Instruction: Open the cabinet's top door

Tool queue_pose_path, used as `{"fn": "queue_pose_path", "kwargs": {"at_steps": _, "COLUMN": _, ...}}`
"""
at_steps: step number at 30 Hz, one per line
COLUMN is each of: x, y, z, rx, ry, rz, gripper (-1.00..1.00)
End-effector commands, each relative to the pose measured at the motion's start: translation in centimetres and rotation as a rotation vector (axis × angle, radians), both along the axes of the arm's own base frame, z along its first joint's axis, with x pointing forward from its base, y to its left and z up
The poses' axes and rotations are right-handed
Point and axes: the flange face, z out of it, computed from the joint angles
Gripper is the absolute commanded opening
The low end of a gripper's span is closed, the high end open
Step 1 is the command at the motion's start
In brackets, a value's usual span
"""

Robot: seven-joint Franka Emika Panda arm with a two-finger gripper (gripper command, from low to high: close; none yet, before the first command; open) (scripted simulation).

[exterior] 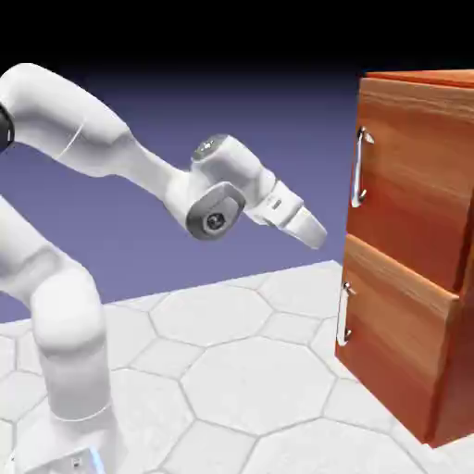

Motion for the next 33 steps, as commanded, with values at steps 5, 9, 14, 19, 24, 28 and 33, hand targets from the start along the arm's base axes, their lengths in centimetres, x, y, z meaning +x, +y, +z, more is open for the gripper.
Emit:
{"fn": "queue_pose_path", "kwargs": {"at_steps": 5, "x": 1.3, "y": -1.8, "z": -7.1, "rx": 0.129, "ry": 0.2, "rz": -0.063, "gripper": 0.0}}
{"fn": "queue_pose_path", "kwargs": {"at_steps": 9, "x": 1.3, "y": -3.0, "z": -12.7, "rx": 0.196, "ry": 0.347, "rz": -0.128, "gripper": 0.0}}
{"fn": "queue_pose_path", "kwargs": {"at_steps": 14, "x": 0.2, "y": -4.8, "z": -18.9, "rx": 0.239, "ry": 0.496, "rz": -0.226, "gripper": 0.0}}
{"fn": "queue_pose_path", "kwargs": {"at_steps": 19, "x": -1.4, "y": -7.1, "z": -23.3, "rx": 0.239, "ry": 0.587, "rz": -0.338, "gripper": 0.0}}
{"fn": "queue_pose_path", "kwargs": {"at_steps": 24, "x": -2.8, "y": -9.8, "z": -25.5, "rx": 0.205, "ry": 0.604, "rz": -0.449, "gripper": 0.0}}
{"fn": "queue_pose_path", "kwargs": {"at_steps": 28, "x": -3.3, "y": -11.9, "z": -25.5, "rx": 0.16, "ry": 0.558, "rz": -0.526, "gripper": 0.0}}
{"fn": "queue_pose_path", "kwargs": {"at_steps": 33, "x": -2.7, "y": -13.9, "z": -23.3, "rx": 0.091, "ry": 0.428, "rz": -0.589, "gripper": 0.0}}
